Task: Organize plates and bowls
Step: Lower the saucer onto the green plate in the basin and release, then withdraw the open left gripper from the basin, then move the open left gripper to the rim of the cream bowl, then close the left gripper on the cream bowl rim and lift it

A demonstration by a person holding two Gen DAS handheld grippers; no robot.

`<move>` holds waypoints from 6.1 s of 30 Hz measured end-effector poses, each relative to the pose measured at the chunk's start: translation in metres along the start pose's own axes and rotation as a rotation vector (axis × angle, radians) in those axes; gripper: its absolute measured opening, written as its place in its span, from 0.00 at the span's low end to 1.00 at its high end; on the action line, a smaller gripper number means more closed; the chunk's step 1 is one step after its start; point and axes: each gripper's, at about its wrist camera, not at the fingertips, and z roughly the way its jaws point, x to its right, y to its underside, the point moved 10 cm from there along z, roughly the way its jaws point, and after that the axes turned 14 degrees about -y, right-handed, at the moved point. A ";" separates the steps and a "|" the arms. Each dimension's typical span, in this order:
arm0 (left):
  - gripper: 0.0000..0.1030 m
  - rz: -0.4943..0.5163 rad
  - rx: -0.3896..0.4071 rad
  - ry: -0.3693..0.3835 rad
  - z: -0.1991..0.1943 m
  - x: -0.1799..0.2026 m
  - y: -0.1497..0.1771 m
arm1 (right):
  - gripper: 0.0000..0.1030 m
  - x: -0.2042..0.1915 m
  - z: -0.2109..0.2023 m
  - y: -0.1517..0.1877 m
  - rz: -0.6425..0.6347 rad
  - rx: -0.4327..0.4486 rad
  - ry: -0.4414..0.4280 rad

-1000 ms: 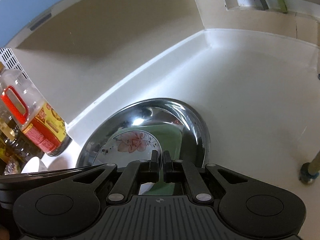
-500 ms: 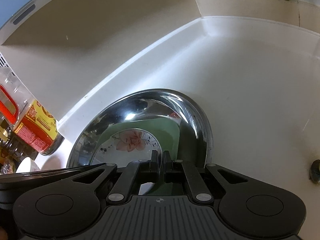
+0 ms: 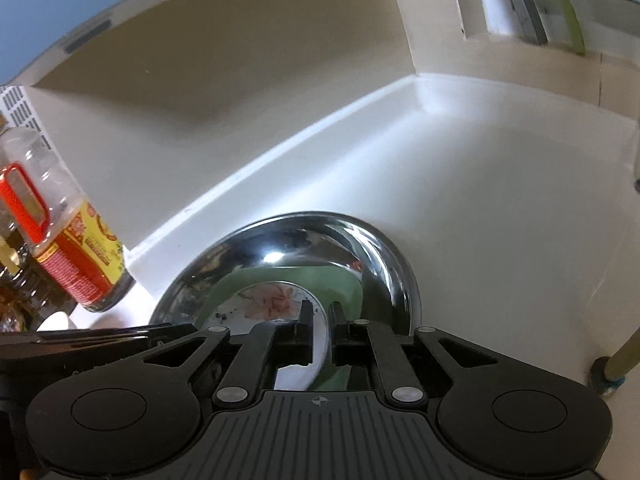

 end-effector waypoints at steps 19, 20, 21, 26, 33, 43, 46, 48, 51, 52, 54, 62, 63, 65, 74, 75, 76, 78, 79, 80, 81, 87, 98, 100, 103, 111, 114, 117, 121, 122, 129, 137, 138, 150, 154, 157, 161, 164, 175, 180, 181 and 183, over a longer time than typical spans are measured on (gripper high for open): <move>0.20 -0.001 0.082 0.031 -0.113 -0.014 0.039 | 0.49 -0.040 -0.091 0.025 -0.038 0.022 -0.061; 0.20 -0.006 0.084 0.032 -0.120 -0.015 0.044 | 0.50 -0.041 -0.097 0.028 -0.038 0.019 -0.066; 0.21 -0.013 0.085 0.033 -0.126 -0.017 0.049 | 0.53 -0.043 -0.102 0.031 -0.040 0.018 -0.071; 0.21 -0.045 0.076 0.034 -0.153 -0.026 0.077 | 0.58 -0.050 -0.125 0.051 -0.059 -0.007 -0.082; 0.21 -0.069 0.046 0.011 -0.176 -0.049 0.118 | 0.59 -0.059 -0.145 0.077 -0.041 -0.041 -0.096; 0.21 -0.085 0.017 0.010 -0.192 -0.078 0.157 | 0.59 -0.085 -0.165 0.110 -0.028 -0.052 -0.099; 0.21 -0.075 0.020 0.002 -0.198 -0.090 0.167 | 0.59 -0.094 -0.168 0.123 -0.020 -0.053 -0.082; 0.21 -0.074 0.018 0.002 -0.203 -0.100 0.175 | 0.59 -0.102 -0.169 0.132 -0.011 -0.062 -0.070; 0.21 -0.080 0.008 -0.001 -0.210 -0.117 0.189 | 0.59 -0.116 -0.171 0.147 0.004 -0.069 -0.054; 0.21 -0.077 0.008 -0.006 -0.213 -0.122 0.193 | 0.59 -0.122 -0.173 0.153 0.005 -0.072 -0.048; 0.21 -0.065 0.009 -0.014 -0.219 -0.131 0.201 | 0.59 -0.134 -0.174 0.162 0.010 -0.076 -0.042; 0.21 -0.058 0.019 -0.011 -0.239 -0.164 0.229 | 0.59 -0.177 -0.181 0.196 0.030 -0.090 -0.044; 0.21 -0.060 0.017 -0.014 -0.240 -0.167 0.233 | 0.59 -0.181 -0.181 0.200 0.032 -0.090 -0.045; 0.21 -0.064 0.010 -0.014 -0.242 -0.175 0.241 | 0.59 -0.190 -0.181 0.207 0.031 -0.100 -0.049; 0.21 -0.089 -0.005 -0.045 -0.250 -0.201 0.262 | 0.59 -0.237 -0.169 0.230 -0.041 -0.137 -0.090; 0.21 -0.093 -0.008 -0.049 -0.250 -0.203 0.263 | 0.59 -0.240 -0.167 0.231 -0.048 -0.143 -0.094; 0.21 -0.098 -0.011 -0.053 -0.250 -0.205 0.264 | 0.59 -0.244 -0.165 0.232 -0.060 -0.153 -0.101; 0.21 -0.110 -0.017 -0.061 -0.248 -0.208 0.265 | 0.59 -0.248 -0.161 0.235 -0.074 -0.170 -0.107; 0.21 -0.116 -0.019 -0.065 -0.247 -0.209 0.265 | 0.59 -0.250 -0.158 0.236 -0.084 -0.183 -0.110; 0.21 -0.122 -0.022 -0.071 -0.246 -0.210 0.265 | 0.59 -0.251 -0.156 0.236 -0.096 -0.193 -0.113; 0.21 -0.128 -0.024 -0.075 -0.245 -0.211 0.264 | 0.59 -0.251 -0.154 0.237 -0.109 -0.201 -0.115; 0.22 -0.163 -0.044 -0.116 -0.233 -0.215 0.258 | 0.59 -0.245 -0.137 0.228 -0.133 -0.237 -0.137; 0.24 -0.231 -0.079 -0.207 -0.207 -0.218 0.235 | 0.59 -0.231 -0.098 0.202 -0.189 -0.304 -0.214; 0.24 -0.249 -0.079 -0.222 -0.204 -0.220 0.230 | 0.59 -0.228 -0.091 0.197 -0.197 -0.317 -0.233; 0.24 -0.274 -0.072 -0.246 -0.199 -0.222 0.221 | 0.59 -0.226 -0.081 0.189 -0.215 -0.326 -0.260; 0.27 -0.342 -0.057 -0.295 -0.190 -0.226 0.201 | 0.59 -0.232 -0.054 0.168 -0.259 -0.337 -0.350; 0.31 -0.358 -0.055 -0.310 -0.188 -0.231 0.196 | 0.59 -0.241 -0.046 0.164 -0.285 -0.333 -0.382; 0.32 -0.357 -0.046 -0.325 -0.185 -0.237 0.188 | 0.59 -0.247 -0.035 0.160 -0.271 -0.333 -0.399; 0.32 -0.366 -0.046 -0.318 -0.174 -0.248 0.177 | 0.59 -0.255 -0.020 0.154 -0.263 -0.326 -0.403; 0.32 -0.366 -0.047 -0.316 -0.171 -0.251 0.175 | 0.59 -0.258 -0.015 0.153 -0.263 -0.323 -0.402; 0.32 -0.319 -0.087 -0.300 -0.143 -0.269 0.167 | 0.59 -0.276 0.012 0.154 -0.250 -0.338 -0.368; 0.31 -0.266 -0.120 -0.270 -0.119 -0.277 0.164 | 0.57 -0.285 0.040 0.161 -0.252 -0.359 -0.289; 0.32 -0.262 -0.124 -0.267 -0.117 -0.278 0.164 | 0.55 -0.286 0.042 0.162 -0.253 -0.362 -0.279; 0.24 -0.246 -0.150 -0.230 -0.102 -0.280 0.165 | 0.39 -0.284 0.055 0.172 -0.237 -0.391 -0.232; 0.19 -0.245 -0.149 -0.224 -0.102 -0.280 0.165 | 0.32 -0.287 0.056 0.173 -0.246 -0.387 -0.245; 0.15 -0.244 -0.144 -0.209 -0.103 -0.278 0.165 | 0.20 -0.291 0.055 0.175 -0.251 -0.386 -0.265; 0.15 -0.235 -0.134 -0.210 -0.105 -0.276 0.165 | 0.20 -0.293 0.055 0.176 -0.266 -0.386 -0.258; 0.15 -0.236 -0.132 -0.204 -0.108 -0.274 0.166 | 0.19 -0.291 0.055 0.176 -0.263 -0.382 -0.255; 0.15 -0.242 -0.106 -0.205 -0.120 -0.271 0.164 | 0.17 -0.292 0.047 0.172 -0.255 -0.368 -0.275; 0.15 -0.239 -0.085 -0.205 -0.129 -0.269 0.159 | 0.16 -0.292 0.040 0.167 -0.246 -0.358 -0.286; 0.15 -0.238 -0.081 -0.205 -0.131 -0.268 0.158 | 0.16 -0.292 0.038 0.166 -0.244 -0.355 -0.289; 0.15 -0.237 -0.071 -0.204 -0.135 -0.267 0.154 | 0.16 -0.294 0.036 0.163 -0.243 -0.350 -0.291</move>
